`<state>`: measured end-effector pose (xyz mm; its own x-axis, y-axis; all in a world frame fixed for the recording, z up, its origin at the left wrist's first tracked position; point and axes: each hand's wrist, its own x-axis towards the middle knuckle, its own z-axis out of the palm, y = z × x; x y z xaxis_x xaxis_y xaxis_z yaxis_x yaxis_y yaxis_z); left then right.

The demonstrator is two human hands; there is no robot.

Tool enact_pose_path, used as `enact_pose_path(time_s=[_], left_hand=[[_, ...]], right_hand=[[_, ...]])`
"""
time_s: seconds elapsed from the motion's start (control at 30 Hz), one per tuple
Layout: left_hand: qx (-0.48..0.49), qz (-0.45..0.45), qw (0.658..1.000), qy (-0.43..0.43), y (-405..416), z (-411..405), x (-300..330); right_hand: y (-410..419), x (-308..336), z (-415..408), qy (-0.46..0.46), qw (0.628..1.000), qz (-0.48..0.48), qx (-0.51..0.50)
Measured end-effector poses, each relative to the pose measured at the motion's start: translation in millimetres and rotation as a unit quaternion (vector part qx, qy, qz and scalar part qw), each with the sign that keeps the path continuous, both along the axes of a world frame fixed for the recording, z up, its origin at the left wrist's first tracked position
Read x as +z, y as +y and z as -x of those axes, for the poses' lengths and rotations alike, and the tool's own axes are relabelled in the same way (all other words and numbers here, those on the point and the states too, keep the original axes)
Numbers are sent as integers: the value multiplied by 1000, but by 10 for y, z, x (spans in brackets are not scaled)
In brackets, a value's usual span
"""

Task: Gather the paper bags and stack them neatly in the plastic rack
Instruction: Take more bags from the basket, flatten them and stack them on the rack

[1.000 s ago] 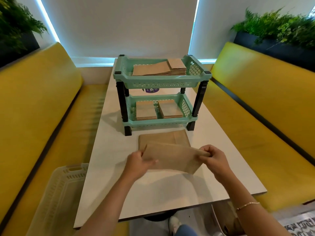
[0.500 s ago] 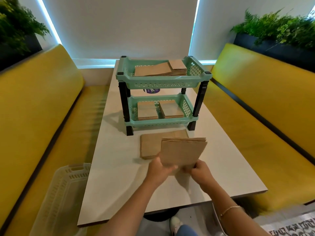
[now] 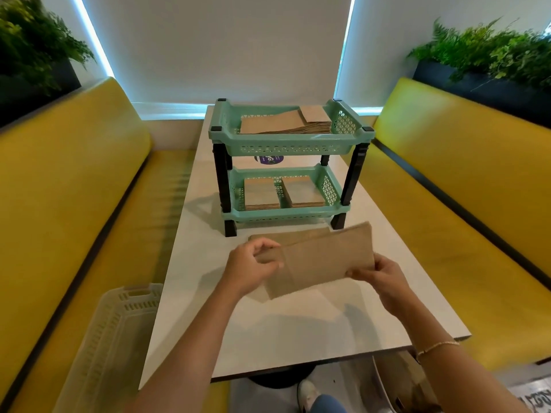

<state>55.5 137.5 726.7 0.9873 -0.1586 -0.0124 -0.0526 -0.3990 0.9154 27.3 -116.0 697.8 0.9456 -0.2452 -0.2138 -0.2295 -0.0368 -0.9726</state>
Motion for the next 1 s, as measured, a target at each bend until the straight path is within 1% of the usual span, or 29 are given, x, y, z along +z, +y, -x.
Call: enact_pose_path(time_s=[0.07,0.1,0.17,0.27,0.3,0.33,0.37,0.43,0.47,0.5,0.53,0.57,0.63,0.7,0.73,0.8,0.87,0.93,0.97,1.0], left_hand=[[19,72,997,11,-26,59,-118],[19,77,997,17,-60,94,-197],[14,39,999,15,-133,149,-344],[18,-6,1000,2,-158,143,-352],[14,-37,999,-5,-144,122,-309],[2,-87,996,-16,-123,90,-254],[-19,-146,989,-28,-108,56,-188],[-75,-253,963,-46,-110,-24,-65],[-101,-278,954,-41,-120,-58,-18],[-116,-278,953,-28,-135,-87,22],[-117,-253,960,-13,-141,-115,58],[-106,-209,972,2,-140,-140,110],[-59,-111,992,14,-127,-209,231],[0,-8,1000,13,-137,-285,378],[26,55,998,13,-160,-325,450],[64,192,979,17,-250,-408,599],[81,310,947,22,-398,-465,757],[90,404,910,31,-559,-507,887],[98,437,894,32,-623,-531,932],[105,450,886,32,-668,-559,970]], right_hand=[[34,-179,53,31,998,52,1],[59,-269,76,47,996,75,0],[112,-406,118,65,992,108,-2],[128,-423,120,65,990,121,-13],[121,-385,110,65,991,119,-10],[111,-334,98,62,992,111,-3],[100,-267,78,56,993,103,7],[74,-111,22,39,994,93,31],[61,-27,-19,33,994,92,40],[50,66,-68,28,995,89,45],[39,167,-117,22,995,82,44],[24,274,-168,14,997,68,37],[-13,476,-261,-8,999,30,9],[-33,627,-312,-23,1000,10,-7],[-3,690,-309,-20,1000,6,4],[151,770,-285,-8,998,-11,64],[384,826,-296,-11,992,-47,116],[622,929,-385,-52,987,-116,101],[716,1000,-455,-74,984,-147,70],[780,1082,-533,-90,982,-164,40]])
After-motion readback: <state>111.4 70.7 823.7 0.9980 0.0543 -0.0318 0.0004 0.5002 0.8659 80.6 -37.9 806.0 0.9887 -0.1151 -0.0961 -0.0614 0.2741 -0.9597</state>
